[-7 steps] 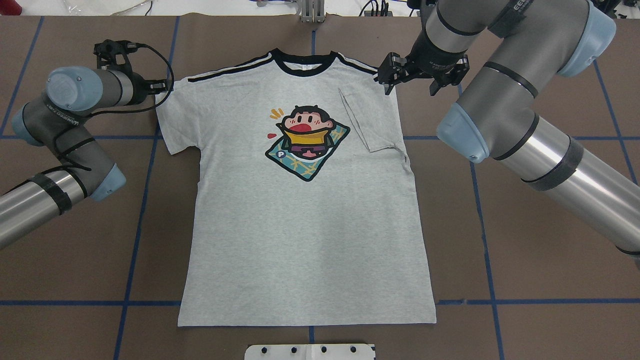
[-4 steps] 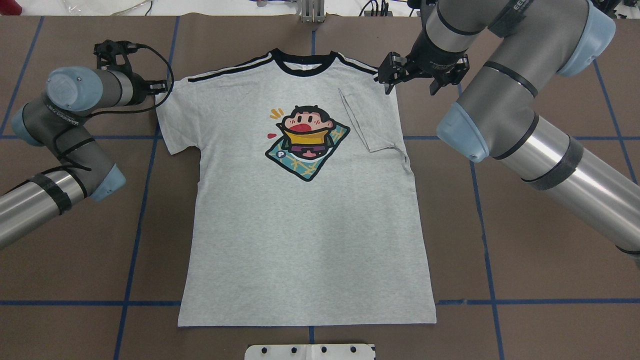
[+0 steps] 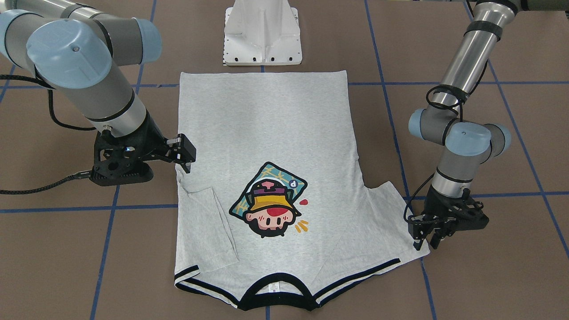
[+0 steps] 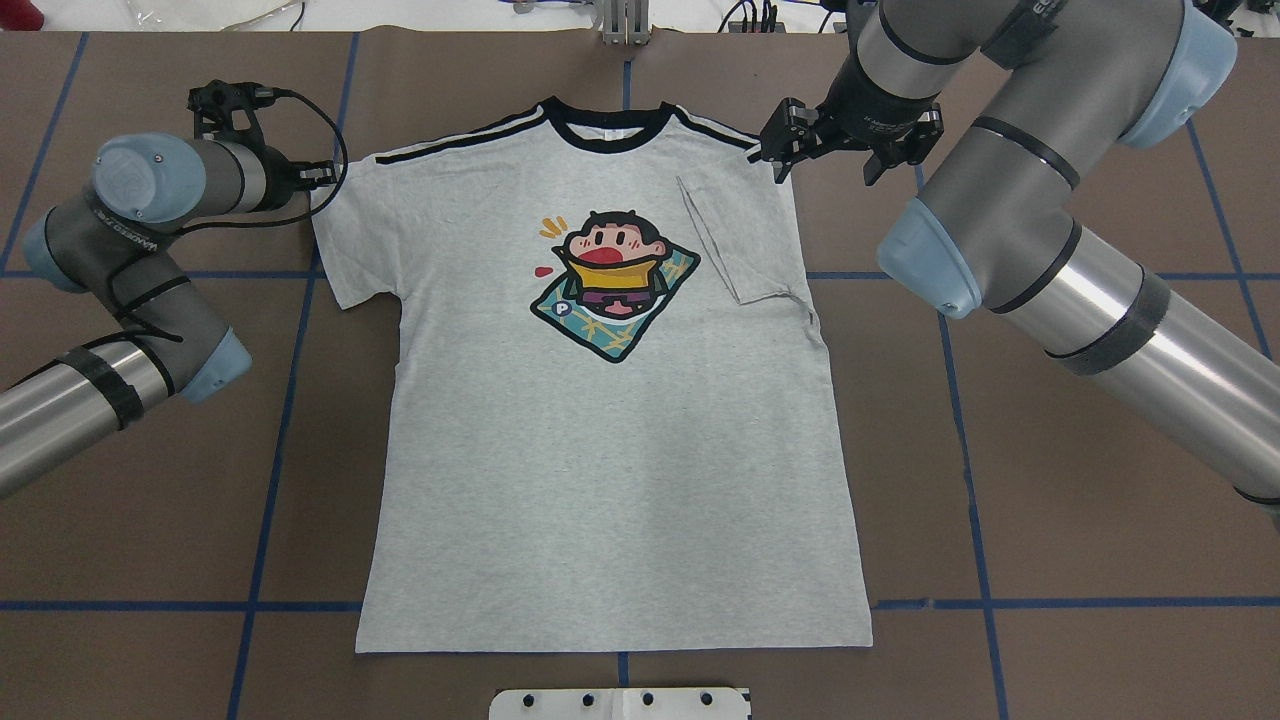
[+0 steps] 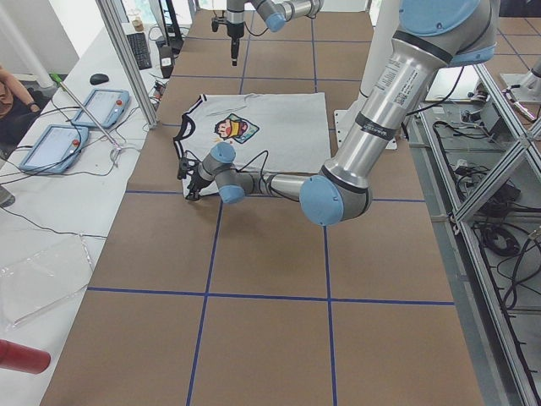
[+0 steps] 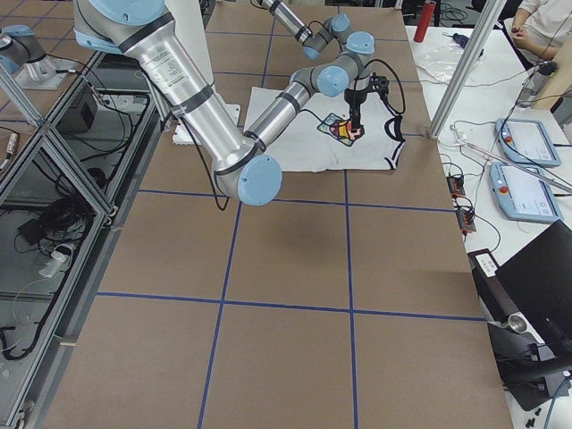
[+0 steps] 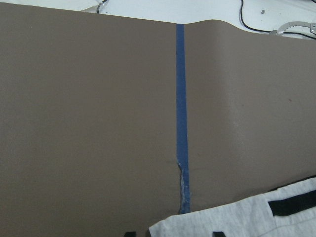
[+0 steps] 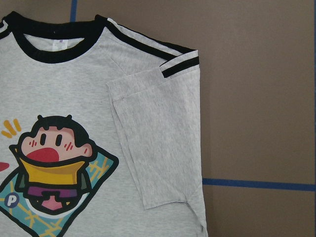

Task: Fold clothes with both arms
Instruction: 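Bring the left gripper toward the shirt while the right gripper holds near the collar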

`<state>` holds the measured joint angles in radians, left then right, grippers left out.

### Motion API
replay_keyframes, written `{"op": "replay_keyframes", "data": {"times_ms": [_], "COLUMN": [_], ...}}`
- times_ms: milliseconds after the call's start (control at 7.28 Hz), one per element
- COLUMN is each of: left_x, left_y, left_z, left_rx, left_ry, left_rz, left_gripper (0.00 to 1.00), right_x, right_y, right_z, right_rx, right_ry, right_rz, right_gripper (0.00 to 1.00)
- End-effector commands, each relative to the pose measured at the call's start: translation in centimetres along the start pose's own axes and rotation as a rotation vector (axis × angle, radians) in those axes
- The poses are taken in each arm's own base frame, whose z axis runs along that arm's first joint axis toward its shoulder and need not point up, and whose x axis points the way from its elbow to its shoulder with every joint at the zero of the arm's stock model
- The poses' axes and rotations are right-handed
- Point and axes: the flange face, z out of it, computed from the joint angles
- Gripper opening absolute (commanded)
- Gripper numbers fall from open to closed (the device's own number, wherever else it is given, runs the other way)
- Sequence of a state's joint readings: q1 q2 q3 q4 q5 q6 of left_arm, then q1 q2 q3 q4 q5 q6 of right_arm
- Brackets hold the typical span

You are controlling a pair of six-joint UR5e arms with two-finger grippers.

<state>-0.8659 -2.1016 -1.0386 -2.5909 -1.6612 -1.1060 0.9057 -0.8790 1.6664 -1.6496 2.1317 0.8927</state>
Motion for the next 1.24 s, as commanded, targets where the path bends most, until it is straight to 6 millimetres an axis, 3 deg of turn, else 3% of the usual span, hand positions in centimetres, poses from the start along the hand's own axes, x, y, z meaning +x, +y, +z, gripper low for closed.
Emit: {"op": "replay_keyframes", "data": {"times_ms": [0,137,275,687,825,1099], "left_x": [0.0,0.0,0.0,0.5,0.7,1.6], "left_y": [0.1,0.1,0.1,0.1,-0.1,-0.6], "left_z": [0.0,0.0,0.0,0.0,-0.3,-1.0], "left_rx": [-0.001,-0.001,-0.001,-0.001,0.002,0.002], "left_ry": [0.0,0.0,0.0,0.005,0.012,0.023], "left_rz": [0.0,0.0,0.0,0.001,-0.001,-0.004], "left_gripper": [0.53,0.53,0.46,0.08,0.0,0.0], "right_x": [0.0,0.1,0.1,0.1,0.2,0.3], "right_y": [0.0,-0.1,-0.1,-0.1,-0.1,-0.2], "right_z": [-0.1,-0.1,-0.3,-0.3,-0.1,-0.2], "right_rx": [0.001,0.002,0.005,0.005,0.003,0.004], "right_ry": [-0.001,-0.001,-0.003,-0.003,0.0,0.0], "right_rz": [0.001,0.002,0.002,0.002,0.004,0.005], "right_gripper": [1.0,1.0,1.0,1.0,1.0,1.0]}}
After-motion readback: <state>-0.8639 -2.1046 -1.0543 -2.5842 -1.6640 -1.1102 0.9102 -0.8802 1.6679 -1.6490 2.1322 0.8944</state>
